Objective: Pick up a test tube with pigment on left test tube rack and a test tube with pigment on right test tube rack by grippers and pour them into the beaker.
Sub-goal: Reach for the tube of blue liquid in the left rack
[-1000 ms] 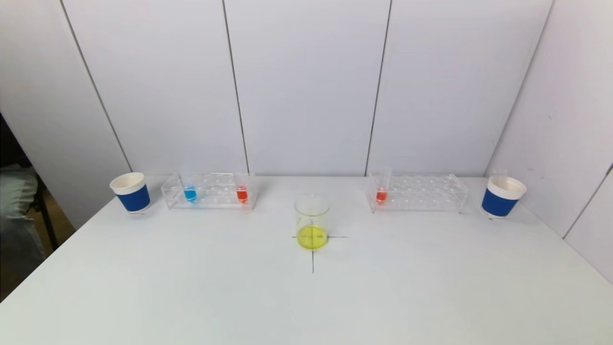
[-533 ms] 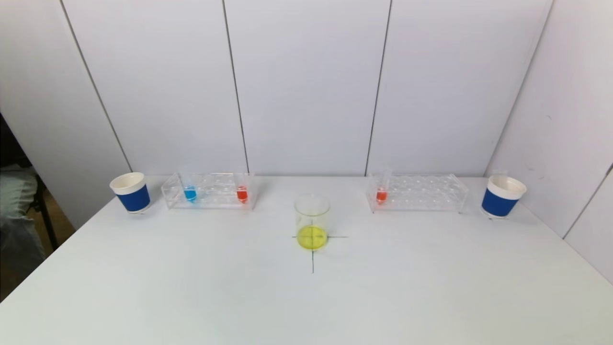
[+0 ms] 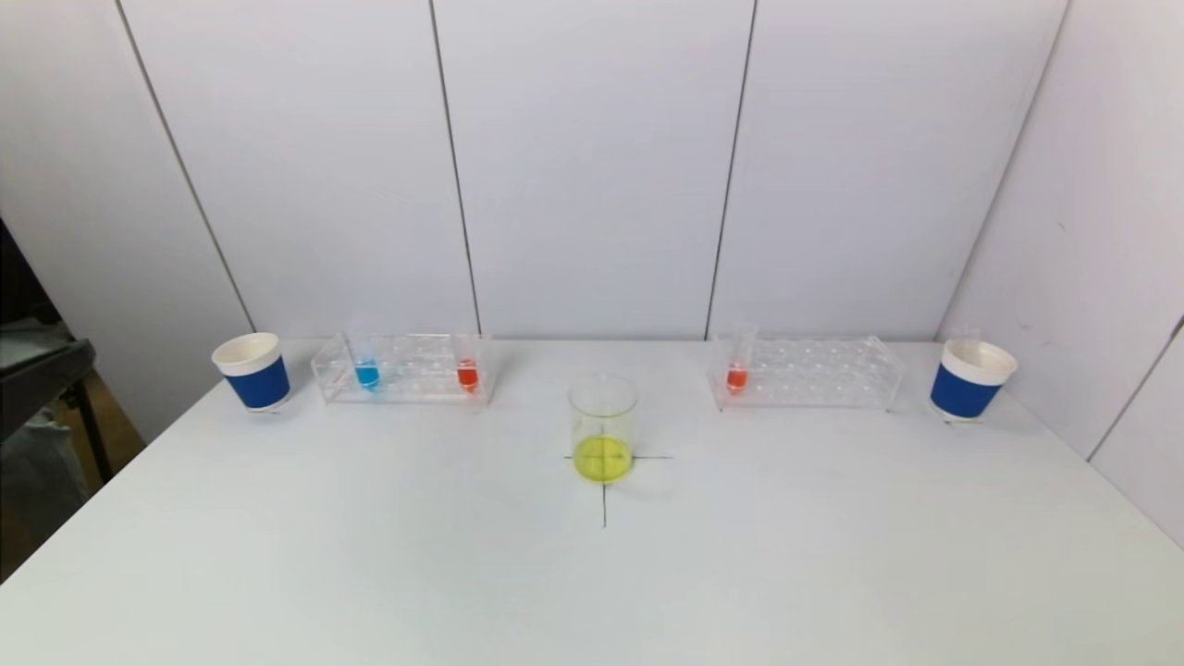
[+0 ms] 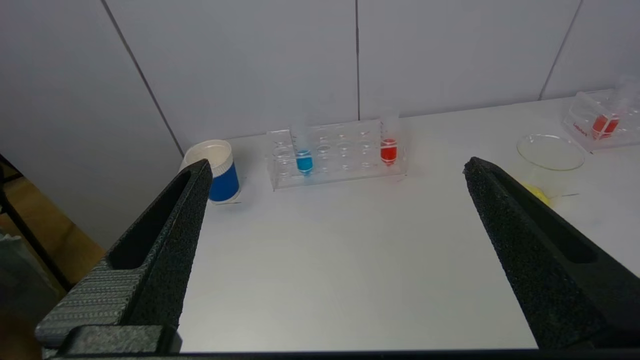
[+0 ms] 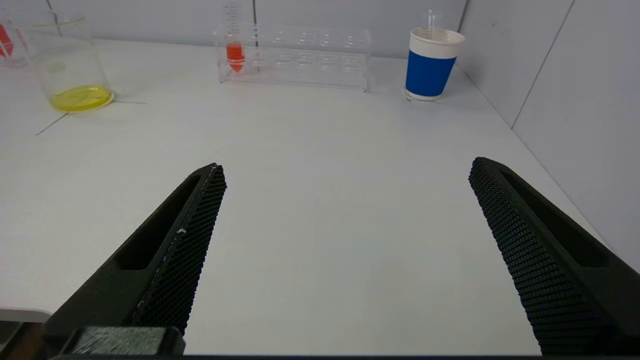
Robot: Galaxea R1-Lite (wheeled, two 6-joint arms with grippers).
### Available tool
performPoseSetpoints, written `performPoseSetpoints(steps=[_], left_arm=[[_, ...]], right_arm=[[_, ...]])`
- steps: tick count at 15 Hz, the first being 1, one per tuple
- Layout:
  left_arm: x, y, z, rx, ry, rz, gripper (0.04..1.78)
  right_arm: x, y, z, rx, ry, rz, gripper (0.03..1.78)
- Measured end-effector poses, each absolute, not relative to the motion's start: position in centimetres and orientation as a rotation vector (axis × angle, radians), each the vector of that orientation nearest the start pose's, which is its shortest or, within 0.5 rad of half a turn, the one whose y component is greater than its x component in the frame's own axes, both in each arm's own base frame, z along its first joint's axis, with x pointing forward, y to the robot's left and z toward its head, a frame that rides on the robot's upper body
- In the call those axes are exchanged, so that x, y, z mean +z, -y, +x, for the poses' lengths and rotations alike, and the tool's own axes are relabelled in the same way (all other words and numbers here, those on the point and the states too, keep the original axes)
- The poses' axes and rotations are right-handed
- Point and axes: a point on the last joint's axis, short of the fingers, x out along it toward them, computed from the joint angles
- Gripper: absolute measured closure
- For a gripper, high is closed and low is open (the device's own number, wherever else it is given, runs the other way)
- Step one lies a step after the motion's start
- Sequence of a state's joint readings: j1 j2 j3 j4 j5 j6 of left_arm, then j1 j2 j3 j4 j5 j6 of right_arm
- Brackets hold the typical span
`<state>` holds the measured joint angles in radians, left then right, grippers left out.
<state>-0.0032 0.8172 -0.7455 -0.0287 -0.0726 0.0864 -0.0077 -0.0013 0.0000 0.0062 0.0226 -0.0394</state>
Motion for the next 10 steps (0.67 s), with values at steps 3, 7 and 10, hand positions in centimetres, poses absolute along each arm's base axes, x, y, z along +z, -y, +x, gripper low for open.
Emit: performPoseSetpoints(steps=[3,7,10], left_arm=[[28.6,0.2,8.8,-0.080,-0.043,0.083,0.06],[28.4,0.2,9.9,-0.078,-0.076,0.077,0.06],[28.0,0.2,11.5,-0.074,-0.107,0.066,0.06]], right_arm=[[7.5,-0.1,-2.3,0.015,-0.005,-0.040,0.04],[7.5,-0.1,-2.3,0.015,-0.005,-0.040,0.04],[7.5,-0.1,-2.3,0.015,-0.005,-0.040,0.04]])
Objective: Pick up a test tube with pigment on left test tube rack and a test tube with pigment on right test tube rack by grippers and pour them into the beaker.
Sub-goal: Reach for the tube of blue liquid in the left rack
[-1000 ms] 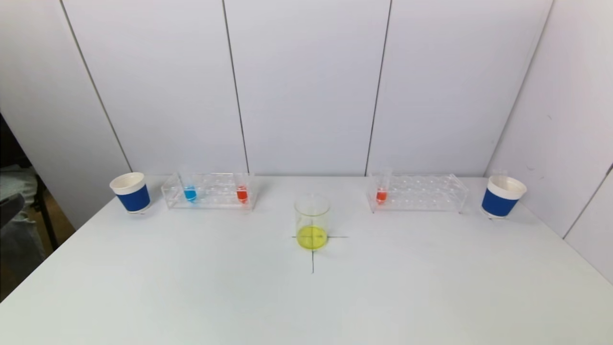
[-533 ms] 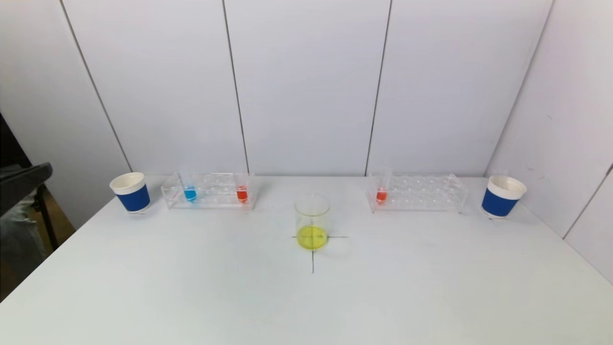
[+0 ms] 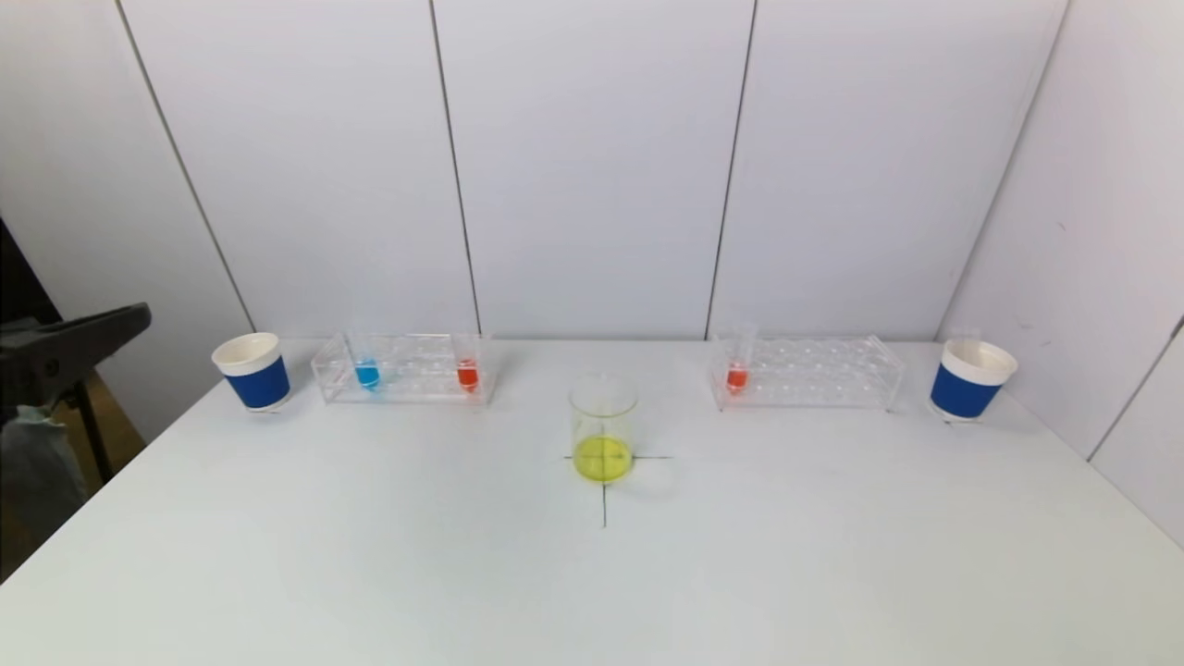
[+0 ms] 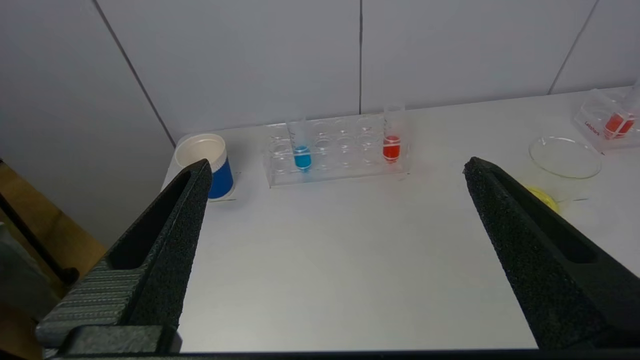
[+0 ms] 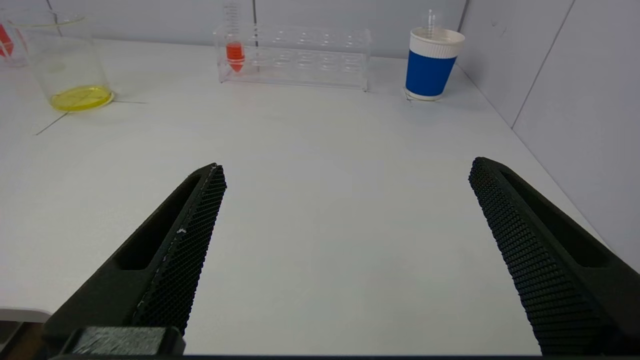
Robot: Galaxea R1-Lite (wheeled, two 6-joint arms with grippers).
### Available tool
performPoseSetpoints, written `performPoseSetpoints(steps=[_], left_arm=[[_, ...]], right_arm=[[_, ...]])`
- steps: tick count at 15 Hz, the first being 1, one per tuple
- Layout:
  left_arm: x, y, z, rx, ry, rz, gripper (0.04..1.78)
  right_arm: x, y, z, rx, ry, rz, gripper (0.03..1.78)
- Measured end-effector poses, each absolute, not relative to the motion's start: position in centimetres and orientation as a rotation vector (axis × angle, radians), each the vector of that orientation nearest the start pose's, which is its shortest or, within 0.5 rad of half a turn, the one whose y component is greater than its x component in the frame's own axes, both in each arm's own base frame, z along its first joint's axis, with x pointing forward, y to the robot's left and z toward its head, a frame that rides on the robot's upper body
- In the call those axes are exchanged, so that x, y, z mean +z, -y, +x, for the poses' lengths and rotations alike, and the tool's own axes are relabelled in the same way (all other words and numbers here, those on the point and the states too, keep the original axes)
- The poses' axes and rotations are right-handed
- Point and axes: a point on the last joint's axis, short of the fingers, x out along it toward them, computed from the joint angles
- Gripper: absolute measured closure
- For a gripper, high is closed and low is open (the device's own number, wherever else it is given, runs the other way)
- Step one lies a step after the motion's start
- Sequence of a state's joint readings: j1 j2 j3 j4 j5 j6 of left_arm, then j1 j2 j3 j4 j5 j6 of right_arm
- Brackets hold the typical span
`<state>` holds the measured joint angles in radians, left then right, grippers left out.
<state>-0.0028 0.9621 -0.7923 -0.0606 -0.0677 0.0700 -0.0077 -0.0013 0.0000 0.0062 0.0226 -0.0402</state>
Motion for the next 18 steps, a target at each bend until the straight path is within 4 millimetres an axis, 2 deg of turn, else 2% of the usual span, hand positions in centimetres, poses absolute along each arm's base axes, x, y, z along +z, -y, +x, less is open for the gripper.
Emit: performPoseSetpoints(steps=[5,11,18], left_arm=[[26.6,0.0,16.5,-0.060,-0.084,0.034,0.06],[23.3,-0.3,22.4,-0.047,-0.078,0.012,0.06],[19.0,-1.8,26.9,-0.010,-0.037,0.015,0.06]], right_arm=[[7.5,-0.1,-2.3,0.015,-0.005,-0.040,0.04],[7.5,-0.1,-2.3,0.015,-0.005,-0.040,0.04],[7.5,-0.1,-2.3,0.015,-0.004,-0.040,0.04]])
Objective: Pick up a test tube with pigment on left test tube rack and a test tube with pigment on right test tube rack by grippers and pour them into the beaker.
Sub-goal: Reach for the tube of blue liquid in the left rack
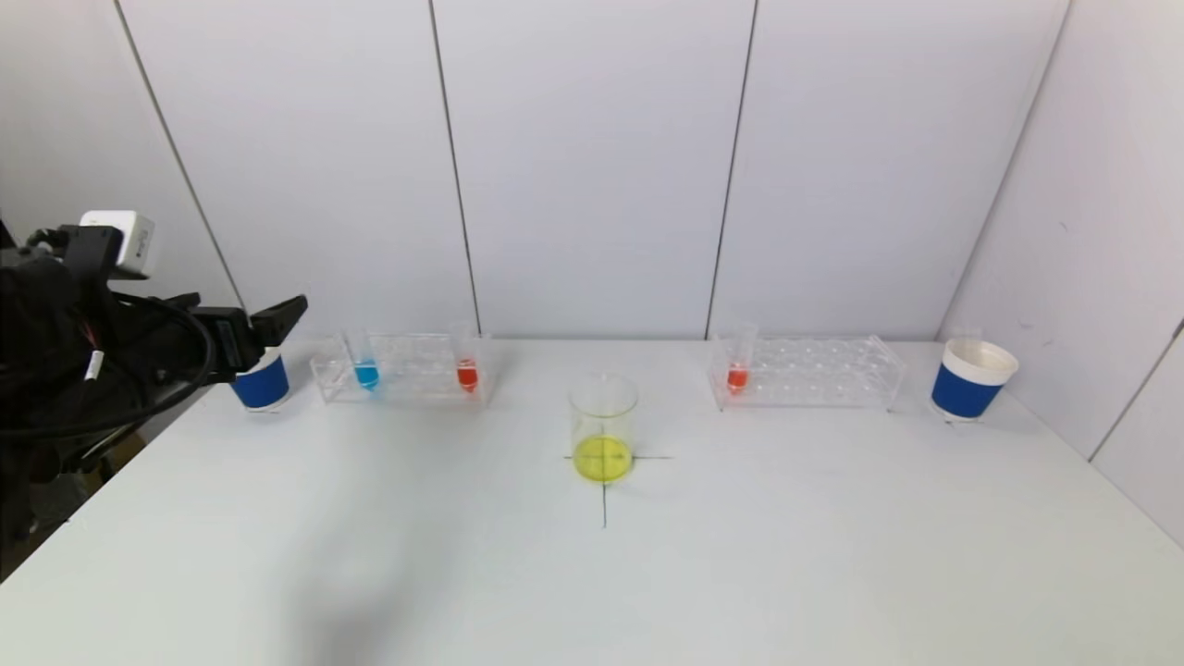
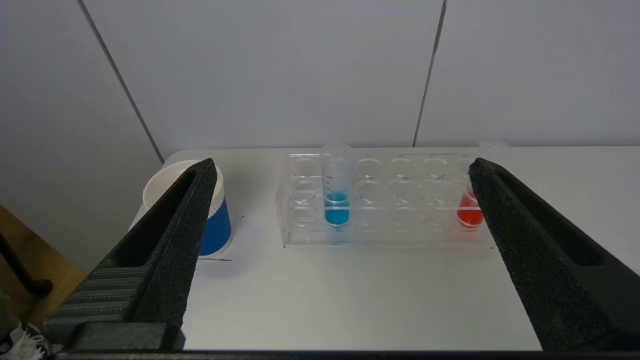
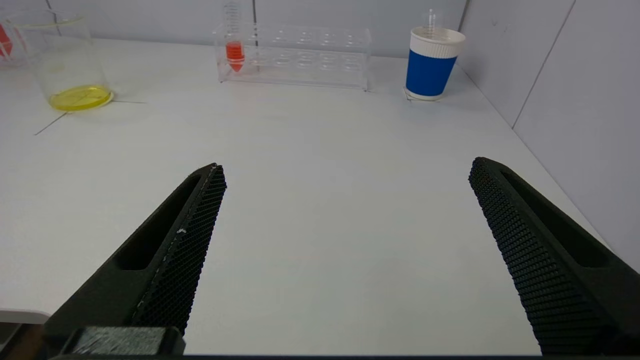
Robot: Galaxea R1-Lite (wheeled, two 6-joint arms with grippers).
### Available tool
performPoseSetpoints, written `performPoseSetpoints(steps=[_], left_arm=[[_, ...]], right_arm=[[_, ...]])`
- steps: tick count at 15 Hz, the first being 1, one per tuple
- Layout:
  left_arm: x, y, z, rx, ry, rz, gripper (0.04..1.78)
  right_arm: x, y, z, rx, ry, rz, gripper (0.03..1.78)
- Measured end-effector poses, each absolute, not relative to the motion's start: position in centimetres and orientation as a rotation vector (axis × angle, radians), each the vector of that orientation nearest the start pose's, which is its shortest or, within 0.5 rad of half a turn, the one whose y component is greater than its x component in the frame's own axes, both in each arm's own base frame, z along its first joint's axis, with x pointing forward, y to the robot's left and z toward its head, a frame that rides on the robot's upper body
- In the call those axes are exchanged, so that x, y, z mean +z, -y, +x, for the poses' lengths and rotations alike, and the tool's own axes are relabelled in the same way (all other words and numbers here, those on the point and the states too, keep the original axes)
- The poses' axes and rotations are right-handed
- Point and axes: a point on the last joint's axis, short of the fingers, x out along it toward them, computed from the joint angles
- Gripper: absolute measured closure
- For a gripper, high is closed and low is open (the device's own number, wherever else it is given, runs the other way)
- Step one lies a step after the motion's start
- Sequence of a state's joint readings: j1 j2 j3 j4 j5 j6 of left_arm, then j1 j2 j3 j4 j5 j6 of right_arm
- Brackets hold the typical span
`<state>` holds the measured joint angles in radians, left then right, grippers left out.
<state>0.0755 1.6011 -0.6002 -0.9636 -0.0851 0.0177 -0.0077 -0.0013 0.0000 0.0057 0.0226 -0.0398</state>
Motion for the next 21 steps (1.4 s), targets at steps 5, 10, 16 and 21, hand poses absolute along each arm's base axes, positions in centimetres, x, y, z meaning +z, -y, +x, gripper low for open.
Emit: performPoseSetpoints(steps=[5,10,16,21], left_arm=[[15.6,-2.0,29.6,-0.046,-0.016,0.019,0.06],[12.8,-2.2,31.6,-0.056,-0.019,0.021,0.06],[10.9,-2.3,33.6,-0.059,-0.045,0.015,0.06],[9.7,-2.3,35.0,-0.075,-0.015,0.021,0.06]], right_arm=[[7.5,-0.1,-2.3,0.015,-0.005,-0.040,0.04],[7.5,-0.1,-2.3,0.015,-0.005,-0.040,0.04],[7.5,-0.1,-2.3,0.015,-0.005,-0.040,0.04],[7.5,-0.1,-2.3,0.015,-0.004,-0.040,0.04]])
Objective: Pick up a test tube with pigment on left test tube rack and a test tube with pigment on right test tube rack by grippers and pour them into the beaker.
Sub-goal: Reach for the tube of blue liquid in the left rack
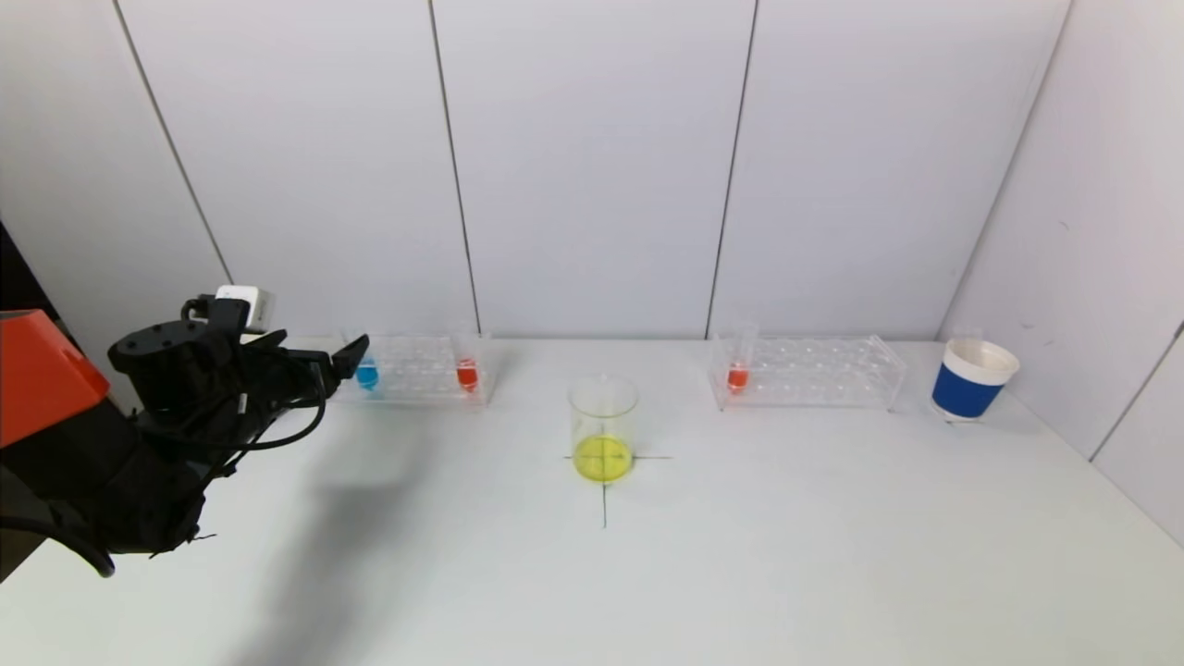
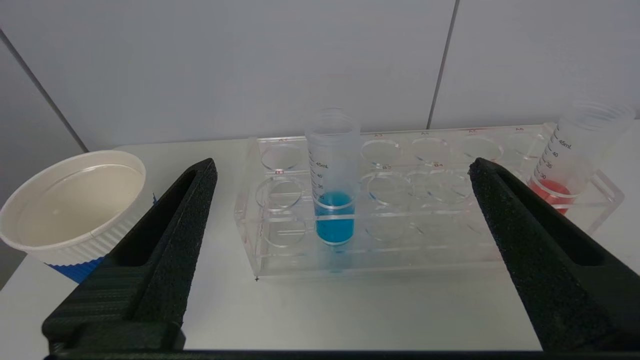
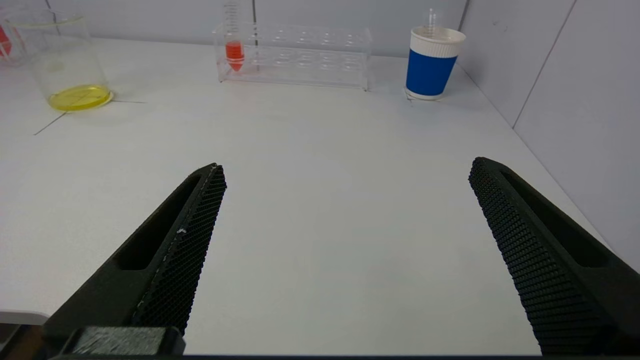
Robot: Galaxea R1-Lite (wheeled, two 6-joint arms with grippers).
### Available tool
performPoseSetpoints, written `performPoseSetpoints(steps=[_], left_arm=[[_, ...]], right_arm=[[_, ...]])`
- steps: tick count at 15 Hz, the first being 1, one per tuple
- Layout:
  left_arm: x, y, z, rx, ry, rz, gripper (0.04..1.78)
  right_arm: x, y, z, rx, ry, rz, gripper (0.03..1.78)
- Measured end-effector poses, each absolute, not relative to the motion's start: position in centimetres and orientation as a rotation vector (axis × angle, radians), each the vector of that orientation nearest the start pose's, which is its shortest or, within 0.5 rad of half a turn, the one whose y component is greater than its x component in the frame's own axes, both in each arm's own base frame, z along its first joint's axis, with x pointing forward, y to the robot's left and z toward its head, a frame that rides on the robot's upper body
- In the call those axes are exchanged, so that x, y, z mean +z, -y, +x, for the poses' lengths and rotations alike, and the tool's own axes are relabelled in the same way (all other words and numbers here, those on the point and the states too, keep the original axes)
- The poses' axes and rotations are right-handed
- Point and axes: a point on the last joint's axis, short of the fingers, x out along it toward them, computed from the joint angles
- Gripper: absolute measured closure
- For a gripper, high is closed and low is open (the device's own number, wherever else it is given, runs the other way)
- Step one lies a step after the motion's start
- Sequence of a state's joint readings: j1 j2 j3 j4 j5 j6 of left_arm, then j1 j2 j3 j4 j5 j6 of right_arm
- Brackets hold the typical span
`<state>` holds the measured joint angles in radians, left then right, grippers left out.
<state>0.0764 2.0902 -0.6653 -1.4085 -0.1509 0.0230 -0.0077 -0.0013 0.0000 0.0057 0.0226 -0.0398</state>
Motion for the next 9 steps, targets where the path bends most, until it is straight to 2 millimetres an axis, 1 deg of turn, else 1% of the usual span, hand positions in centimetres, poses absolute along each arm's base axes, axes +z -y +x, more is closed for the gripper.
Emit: performPoseSetpoints(steps=[9], left_arm=[[8.9,-2.5,37.1,-0.075,-0.007,0.026,0.06]], right_arm=[[7.5,-0.1,-2.3,0.015,-0.005,-0.039,0.04]])
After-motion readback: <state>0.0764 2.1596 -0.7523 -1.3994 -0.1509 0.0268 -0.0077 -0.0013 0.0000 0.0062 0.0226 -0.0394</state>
